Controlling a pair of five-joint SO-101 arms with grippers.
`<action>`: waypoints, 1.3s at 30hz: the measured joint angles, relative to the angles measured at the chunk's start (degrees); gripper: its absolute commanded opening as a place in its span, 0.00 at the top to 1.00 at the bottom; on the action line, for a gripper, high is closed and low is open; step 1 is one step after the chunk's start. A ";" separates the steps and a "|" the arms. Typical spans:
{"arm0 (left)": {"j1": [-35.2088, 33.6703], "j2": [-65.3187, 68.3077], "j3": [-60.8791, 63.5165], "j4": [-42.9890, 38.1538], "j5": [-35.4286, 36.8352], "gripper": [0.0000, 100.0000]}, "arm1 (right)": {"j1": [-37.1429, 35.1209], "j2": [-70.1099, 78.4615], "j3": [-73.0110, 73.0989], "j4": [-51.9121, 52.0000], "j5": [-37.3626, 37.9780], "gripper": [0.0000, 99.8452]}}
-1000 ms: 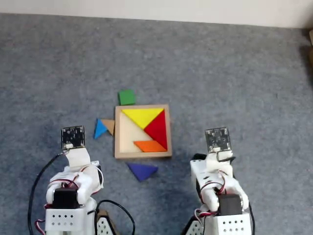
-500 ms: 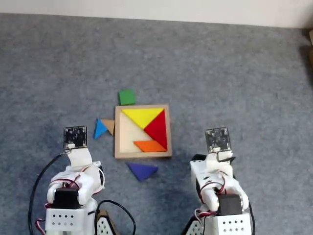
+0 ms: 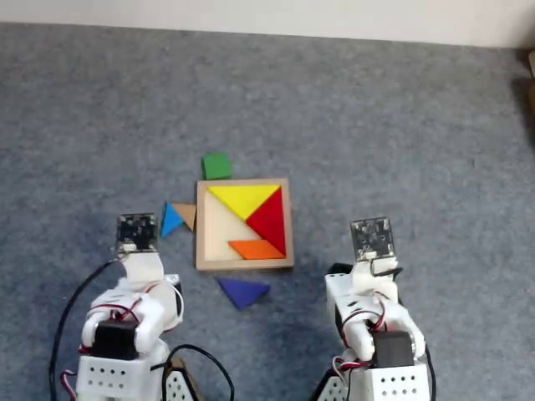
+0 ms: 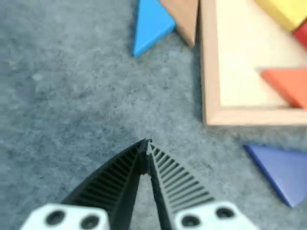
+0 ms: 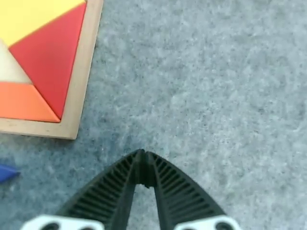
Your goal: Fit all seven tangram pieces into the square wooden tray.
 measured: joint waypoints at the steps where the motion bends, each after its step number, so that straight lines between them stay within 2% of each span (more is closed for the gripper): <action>1: -0.88 0.00 -1.05 0.00 0.00 1.00 | 0.00 0.00 0.00 0.00 0.00 0.99; 4: -3.52 0.00 -4.31 -1.05 -4.40 1.00 | 0.00 0.00 0.00 0.00 0.00 0.99; 9: -7.21 0.00 -8.35 -3.96 -25.85 1.00 | 0.00 0.00 0.00 0.00 0.00 0.99; 11: -8.00 0.00 -9.93 -4.57 -30.59 1.00 | 0.00 0.00 0.00 0.00 0.00 0.99; 16: -8.18 0.62 -16.79 -3.43 -32.62 1.00 | 0.00 0.00 0.00 0.00 0.00 0.99; 19: -8.35 5.89 -22.86 -1.67 -32.62 0.99 | 0.00 0.00 0.00 0.00 0.00 0.99; 26: -8.44 34.73 -36.48 -1.14 -32.62 0.79 | 0.00 0.00 0.00 0.00 0.00 0.99; 30: -8.44 51.60 -41.49 -2.29 -32.62 0.79 | 0.00 0.00 0.00 0.00 0.00 0.99; 39: -8.44 80.35 -48.70 -13.80 -32.62 0.78 | 0.00 0.00 0.00 0.00 0.00 0.99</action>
